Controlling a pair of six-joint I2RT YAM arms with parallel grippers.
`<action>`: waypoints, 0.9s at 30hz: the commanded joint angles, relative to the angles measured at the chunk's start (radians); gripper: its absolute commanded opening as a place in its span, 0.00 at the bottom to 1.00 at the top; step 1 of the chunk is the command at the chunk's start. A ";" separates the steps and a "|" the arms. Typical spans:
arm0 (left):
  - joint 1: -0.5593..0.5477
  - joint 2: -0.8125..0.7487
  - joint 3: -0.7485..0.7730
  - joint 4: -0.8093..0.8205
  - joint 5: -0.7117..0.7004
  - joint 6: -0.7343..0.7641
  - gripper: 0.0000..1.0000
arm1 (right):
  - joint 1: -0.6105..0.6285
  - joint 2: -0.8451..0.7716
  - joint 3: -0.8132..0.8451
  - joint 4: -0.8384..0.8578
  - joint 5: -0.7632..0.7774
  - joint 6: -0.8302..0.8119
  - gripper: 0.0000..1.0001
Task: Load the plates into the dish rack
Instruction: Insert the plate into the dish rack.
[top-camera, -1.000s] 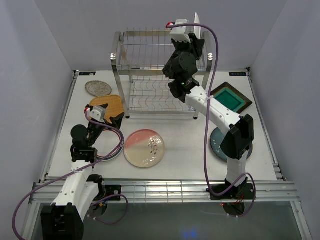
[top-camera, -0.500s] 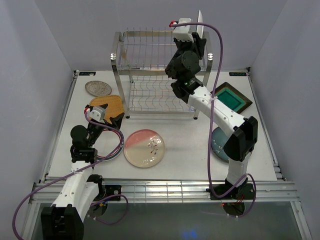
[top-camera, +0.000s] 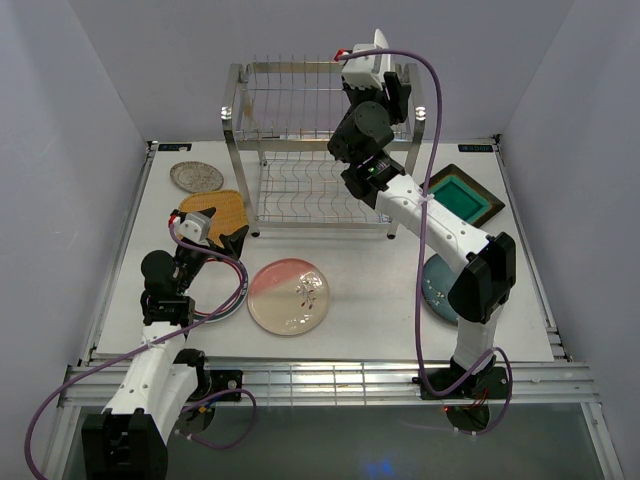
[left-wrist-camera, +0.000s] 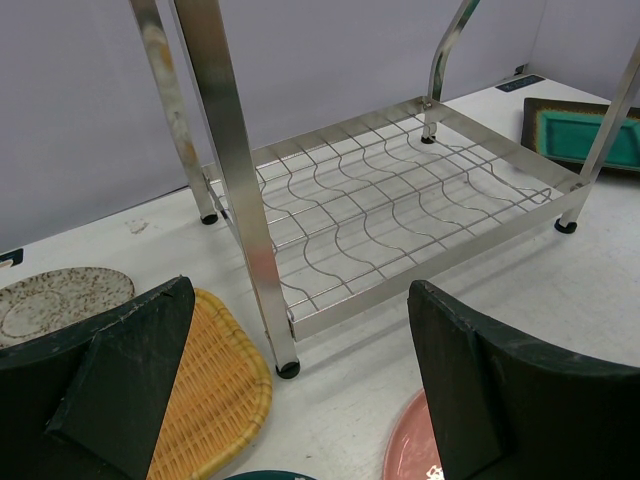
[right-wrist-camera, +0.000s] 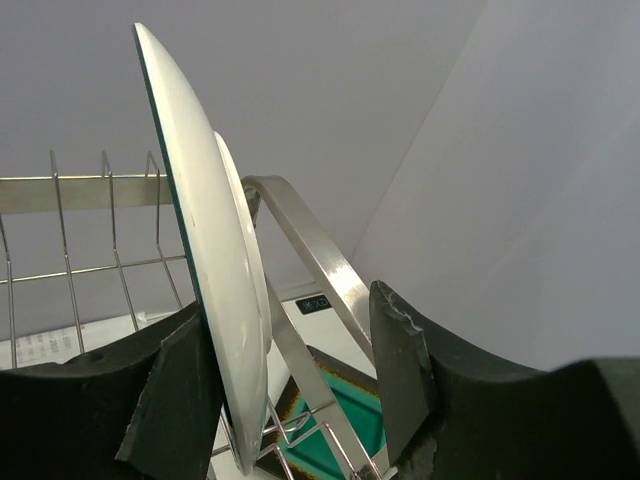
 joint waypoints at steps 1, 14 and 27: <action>-0.002 -0.015 0.019 -0.011 0.016 -0.005 0.98 | -0.003 -0.051 0.010 0.006 0.003 0.044 0.60; -0.003 -0.019 0.021 -0.011 0.014 -0.004 0.98 | -0.005 -0.060 0.085 -0.276 -0.078 0.253 0.58; -0.002 -0.021 0.021 -0.014 0.014 -0.004 0.98 | -0.006 -0.033 0.134 -0.215 -0.058 0.158 0.17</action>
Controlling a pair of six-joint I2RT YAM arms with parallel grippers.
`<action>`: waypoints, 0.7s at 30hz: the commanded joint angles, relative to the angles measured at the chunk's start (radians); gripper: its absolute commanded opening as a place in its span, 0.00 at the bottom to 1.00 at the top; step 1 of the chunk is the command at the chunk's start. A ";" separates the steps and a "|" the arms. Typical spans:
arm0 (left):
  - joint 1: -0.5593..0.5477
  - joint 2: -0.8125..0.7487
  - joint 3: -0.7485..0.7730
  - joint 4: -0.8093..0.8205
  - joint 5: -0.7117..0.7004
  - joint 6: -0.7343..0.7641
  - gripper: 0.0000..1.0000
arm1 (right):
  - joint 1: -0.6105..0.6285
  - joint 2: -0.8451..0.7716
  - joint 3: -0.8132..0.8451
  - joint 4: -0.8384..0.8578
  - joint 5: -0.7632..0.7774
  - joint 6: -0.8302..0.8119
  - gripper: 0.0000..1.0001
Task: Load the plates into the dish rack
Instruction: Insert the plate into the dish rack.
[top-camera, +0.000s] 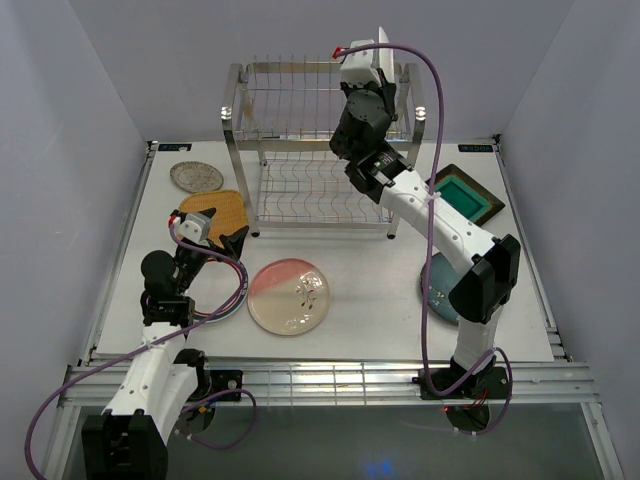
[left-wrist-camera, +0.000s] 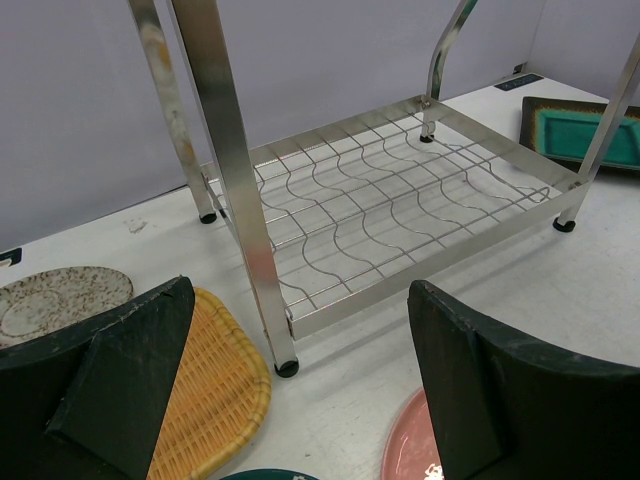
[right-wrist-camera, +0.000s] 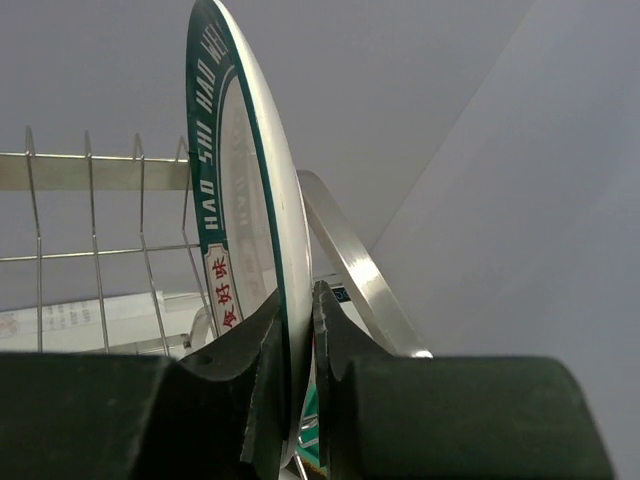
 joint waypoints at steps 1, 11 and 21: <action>-0.002 -0.017 0.021 -0.007 0.011 -0.004 0.98 | -0.005 -0.023 0.076 0.097 0.011 -0.057 0.16; -0.002 -0.017 0.022 -0.007 0.014 -0.005 0.98 | -0.005 -0.023 0.113 0.169 0.025 -0.156 0.09; -0.004 -0.017 0.021 -0.007 0.017 -0.005 0.98 | -0.013 -0.061 0.063 0.161 0.017 -0.106 0.08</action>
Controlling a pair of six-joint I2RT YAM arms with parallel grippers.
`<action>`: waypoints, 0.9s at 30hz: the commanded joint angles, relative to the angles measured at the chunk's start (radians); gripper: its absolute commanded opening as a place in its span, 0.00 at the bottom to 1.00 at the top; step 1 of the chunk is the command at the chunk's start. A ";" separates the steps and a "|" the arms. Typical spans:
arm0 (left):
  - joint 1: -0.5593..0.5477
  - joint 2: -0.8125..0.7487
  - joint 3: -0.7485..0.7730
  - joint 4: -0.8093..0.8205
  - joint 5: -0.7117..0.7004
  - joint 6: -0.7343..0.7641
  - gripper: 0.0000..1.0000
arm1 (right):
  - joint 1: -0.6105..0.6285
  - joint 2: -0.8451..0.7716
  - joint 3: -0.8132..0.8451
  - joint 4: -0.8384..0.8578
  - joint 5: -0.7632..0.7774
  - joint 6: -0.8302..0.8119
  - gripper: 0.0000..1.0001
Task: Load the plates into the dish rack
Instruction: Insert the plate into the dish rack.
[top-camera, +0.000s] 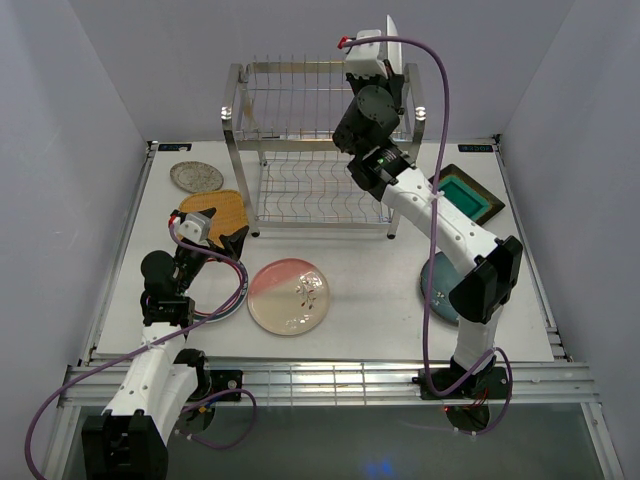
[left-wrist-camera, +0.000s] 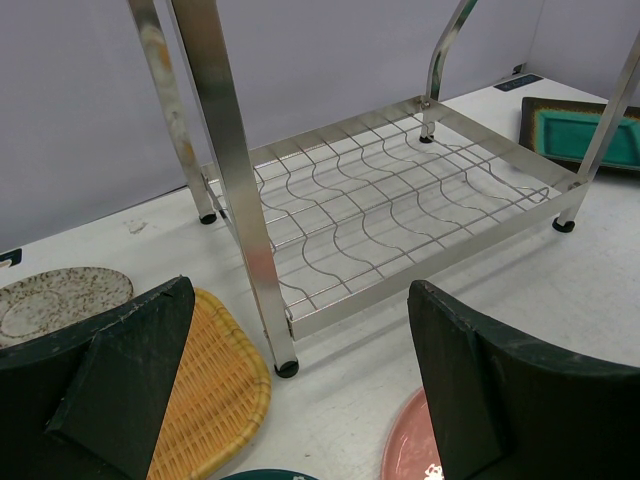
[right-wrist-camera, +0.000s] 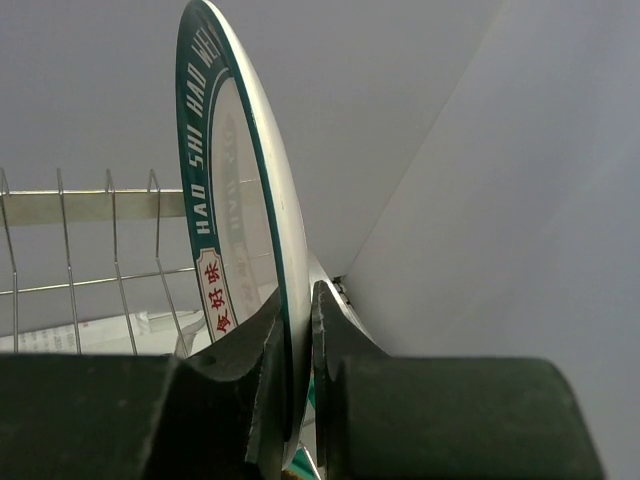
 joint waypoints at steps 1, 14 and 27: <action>-0.002 -0.016 0.021 -0.007 0.016 -0.005 0.98 | -0.008 -0.063 0.036 0.061 -0.016 0.026 0.08; -0.002 -0.013 0.022 -0.007 0.016 -0.009 0.98 | -0.037 -0.121 0.093 -0.281 -0.128 0.331 0.08; -0.002 -0.024 0.022 -0.010 0.016 -0.009 0.98 | -0.048 -0.160 0.000 -0.349 -0.125 0.423 0.08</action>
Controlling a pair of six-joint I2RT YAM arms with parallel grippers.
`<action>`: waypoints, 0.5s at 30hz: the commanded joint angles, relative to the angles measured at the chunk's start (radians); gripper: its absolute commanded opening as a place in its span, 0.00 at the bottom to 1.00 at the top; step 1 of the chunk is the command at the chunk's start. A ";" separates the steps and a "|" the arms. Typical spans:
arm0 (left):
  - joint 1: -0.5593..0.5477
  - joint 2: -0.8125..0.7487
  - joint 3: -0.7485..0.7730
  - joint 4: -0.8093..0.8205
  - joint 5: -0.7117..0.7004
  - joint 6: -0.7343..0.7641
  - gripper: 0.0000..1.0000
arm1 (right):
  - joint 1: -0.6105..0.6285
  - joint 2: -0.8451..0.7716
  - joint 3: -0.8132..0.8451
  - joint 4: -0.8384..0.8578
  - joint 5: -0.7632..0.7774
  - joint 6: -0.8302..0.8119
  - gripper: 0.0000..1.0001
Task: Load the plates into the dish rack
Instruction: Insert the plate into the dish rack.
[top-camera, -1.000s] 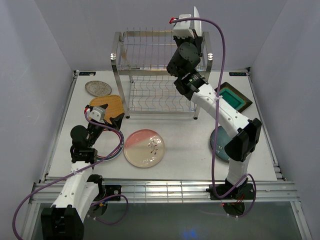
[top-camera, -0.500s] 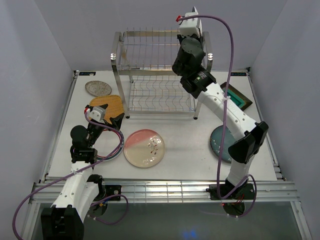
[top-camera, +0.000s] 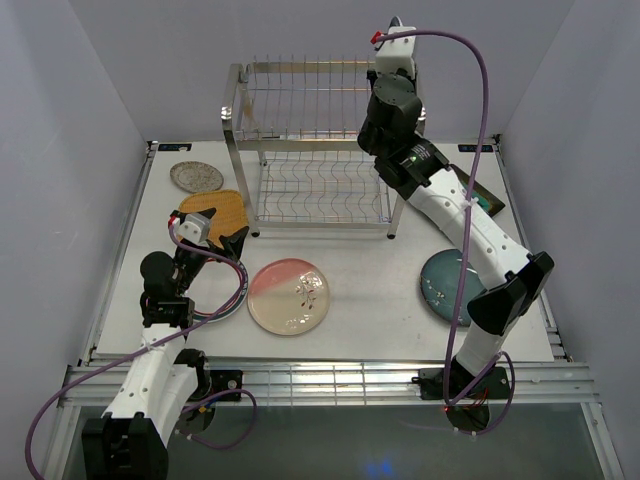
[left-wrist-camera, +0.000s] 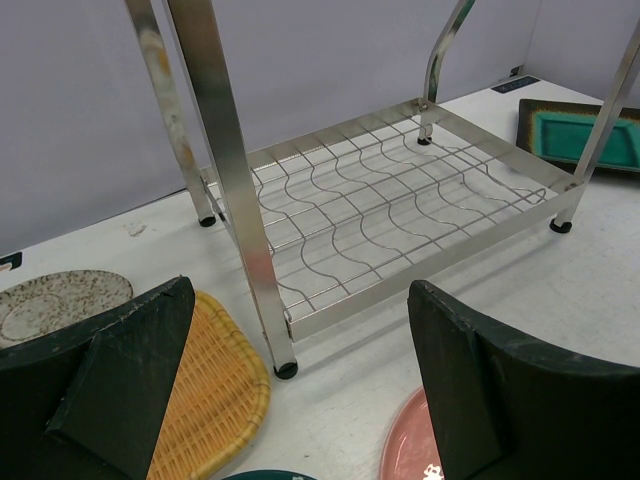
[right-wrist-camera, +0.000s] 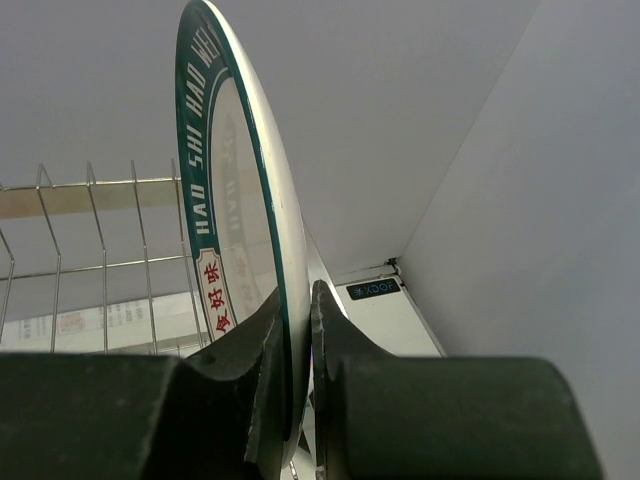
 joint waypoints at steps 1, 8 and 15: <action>-0.002 -0.010 0.024 -0.003 0.010 -0.010 0.98 | -0.004 -0.026 0.005 0.037 -0.006 0.032 0.08; -0.002 -0.014 0.024 -0.005 0.021 -0.008 0.98 | -0.011 0.025 0.002 0.024 -0.016 0.054 0.08; -0.003 -0.009 0.022 -0.005 0.021 -0.010 0.98 | -0.042 0.034 0.013 -0.058 -0.059 0.146 0.09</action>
